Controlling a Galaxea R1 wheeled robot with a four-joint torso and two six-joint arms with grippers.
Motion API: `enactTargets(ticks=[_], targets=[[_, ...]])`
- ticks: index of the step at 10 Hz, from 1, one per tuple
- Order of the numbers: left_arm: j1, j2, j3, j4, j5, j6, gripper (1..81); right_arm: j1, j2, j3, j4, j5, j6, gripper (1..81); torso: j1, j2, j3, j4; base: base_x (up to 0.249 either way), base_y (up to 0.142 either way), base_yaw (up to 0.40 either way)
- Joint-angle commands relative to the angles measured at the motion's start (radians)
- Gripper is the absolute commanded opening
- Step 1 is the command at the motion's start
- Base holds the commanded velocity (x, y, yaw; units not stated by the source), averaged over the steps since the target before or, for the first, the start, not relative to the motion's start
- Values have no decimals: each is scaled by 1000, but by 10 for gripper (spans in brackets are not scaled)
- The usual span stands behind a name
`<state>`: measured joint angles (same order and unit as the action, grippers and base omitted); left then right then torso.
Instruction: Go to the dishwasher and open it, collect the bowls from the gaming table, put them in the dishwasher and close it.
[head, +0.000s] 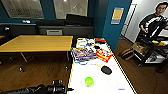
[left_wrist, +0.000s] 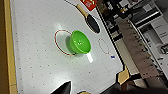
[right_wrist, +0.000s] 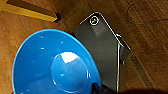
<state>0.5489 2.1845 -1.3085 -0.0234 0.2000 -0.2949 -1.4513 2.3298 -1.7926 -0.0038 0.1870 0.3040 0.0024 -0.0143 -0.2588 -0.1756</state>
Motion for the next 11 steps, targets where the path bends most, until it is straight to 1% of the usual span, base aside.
enactTargets(ticks=[1,2,3,5,7,9,10,11], targets=[[-143,3,6,-12,48,-18,811,36,-44,24,-22,-50,0,10,0,0,-21,0,0,0,0],[-145,14,2,-12,49,-18,811,36,-44,24,-24,-50,-2,10,0,0,-11,0,0,0,0],[-151,28,-8,-12,50,-18,811,38,-45,26,-25,-52,-2,10,0,1,-18,0,0,0,0],[-165,69,-31,-10,50,-18,811,37,-47,26,-25,-50,-2,10,1,1,-20,0,0,0,0],[-171,121,-73,-12,91,-18,811,36,-47,26,-28,-52,0,10,1,1,-20,0,0,0,0],[-175,160,-100,-7,95,-18,811,38,-47,26,-36,-50,0,10,1,1,-20,0,0,0,0],[-178,175,-106,-7,95,-18,811,39,-45,27,-38,-52,-2,10,1,1,-20,-34,0,0,0],[-178,186,-110,-6,96,-18,811,39,-47,27,-38,-51,0,10,1,1,-20,-50,0,0,0]])
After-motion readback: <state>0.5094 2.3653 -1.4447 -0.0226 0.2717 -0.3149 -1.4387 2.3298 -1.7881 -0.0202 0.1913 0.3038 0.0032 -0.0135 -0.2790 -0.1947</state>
